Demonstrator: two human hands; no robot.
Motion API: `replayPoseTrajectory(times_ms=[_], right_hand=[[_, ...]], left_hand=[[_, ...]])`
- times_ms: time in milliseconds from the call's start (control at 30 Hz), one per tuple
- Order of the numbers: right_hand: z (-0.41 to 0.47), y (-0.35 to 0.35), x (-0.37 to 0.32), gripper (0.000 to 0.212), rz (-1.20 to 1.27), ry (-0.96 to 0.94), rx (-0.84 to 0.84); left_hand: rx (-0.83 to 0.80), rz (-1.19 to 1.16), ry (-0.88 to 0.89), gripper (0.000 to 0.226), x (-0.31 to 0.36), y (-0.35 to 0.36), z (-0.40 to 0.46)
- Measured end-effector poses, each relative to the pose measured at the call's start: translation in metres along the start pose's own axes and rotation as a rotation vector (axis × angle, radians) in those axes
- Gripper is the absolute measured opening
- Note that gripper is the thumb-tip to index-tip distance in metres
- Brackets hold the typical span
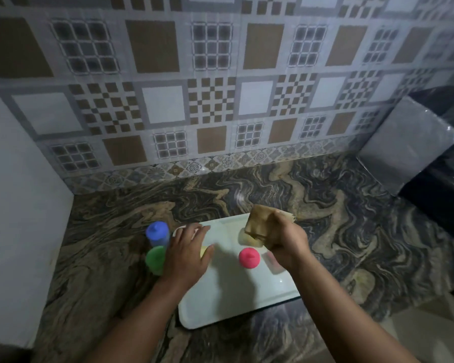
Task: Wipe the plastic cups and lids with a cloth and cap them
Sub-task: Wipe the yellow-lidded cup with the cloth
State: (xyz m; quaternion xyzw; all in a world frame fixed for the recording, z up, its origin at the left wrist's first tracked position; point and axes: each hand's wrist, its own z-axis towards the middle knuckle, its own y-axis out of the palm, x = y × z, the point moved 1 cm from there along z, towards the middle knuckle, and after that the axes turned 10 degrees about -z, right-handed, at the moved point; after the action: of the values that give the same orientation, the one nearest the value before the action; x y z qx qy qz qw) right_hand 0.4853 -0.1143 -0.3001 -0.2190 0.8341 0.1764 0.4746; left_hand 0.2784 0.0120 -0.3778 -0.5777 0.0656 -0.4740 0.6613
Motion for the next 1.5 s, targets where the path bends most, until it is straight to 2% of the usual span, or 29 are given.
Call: replayPoseTrajectory(times_ms=[100, 167, 267, 367, 500, 633, 767, 900, 1000, 1100, 1267, 1333, 1433, 1500], right_hand=[[0.011, -0.027, -0.010, 0.017, 0.057, 0.048, 0.036], [0.013, -0.040, -0.011, 0.017, 0.056, 0.086, 0.023], [0.022, -0.065, -0.014, 0.021, 0.062, 0.109, 0.009], [0.028, -0.082, -0.017, 0.019, 0.078, 0.115, 0.012], [0.035, -0.100, -0.020, 0.021, 0.076, 0.118, 0.002], [0.043, -0.111, -0.021, 0.024, 0.050, 0.107, -0.012], [0.049, -0.120, -0.019, 0.025, 0.011, 0.051, -0.009], [0.047, -0.117, -0.015, 0.028, -0.056, -0.006, -0.058], [0.037, -0.105, -0.007, 0.028, -0.145, -0.195, -0.114], [0.023, -0.094, 0.001, 0.026, -0.294, -0.563, -0.181], [0.003, -0.087, 0.033, 0.055, -0.911, -1.227, -0.201], [-0.002, -0.094, 0.037, 0.062, -1.022, -1.345, -0.147], [-0.010, -0.106, 0.029, 0.049, -0.979, -1.459, -0.025], [-0.013, -0.108, 0.022, 0.042, -0.872, -1.448, 0.006]], left_hand=[[-0.253, -0.218, -0.211, 0.056, 0.038, 0.044, 0.038], [-0.340, -0.311, -0.375, 0.061, 0.053, 0.063, 0.053], [-0.377, -0.411, -0.536, 0.061, 0.068, 0.086, 0.070], [-0.395, -0.423, -0.594, 0.057, 0.070, 0.101, 0.076], [-0.346, -0.435, -0.631, 0.037, 0.075, 0.115, 0.079], [-0.243, -0.548, -0.665, 0.007, 0.088, 0.113, 0.079], [-0.149, -0.677, -0.664, 0.019, 0.093, 0.100, 0.073], [-0.102, -0.832, -0.680, 0.005, 0.102, 0.072, 0.062], [-0.080, -0.944, -0.663, 0.005, 0.115, 0.051, 0.052], [-0.077, -1.039, -0.643, 0.008, 0.134, 0.037, 0.042], [-0.072, -1.122, -0.493, 0.016, 0.170, 0.021, 0.029], [-0.061, -1.122, -0.460, 0.018, 0.178, 0.013, 0.023], [-0.103, -1.152, -0.348, 0.021, 0.188, 0.002, 0.014], [-0.170, -1.175, -0.264, 0.022, 0.196, -0.006, 0.007]])
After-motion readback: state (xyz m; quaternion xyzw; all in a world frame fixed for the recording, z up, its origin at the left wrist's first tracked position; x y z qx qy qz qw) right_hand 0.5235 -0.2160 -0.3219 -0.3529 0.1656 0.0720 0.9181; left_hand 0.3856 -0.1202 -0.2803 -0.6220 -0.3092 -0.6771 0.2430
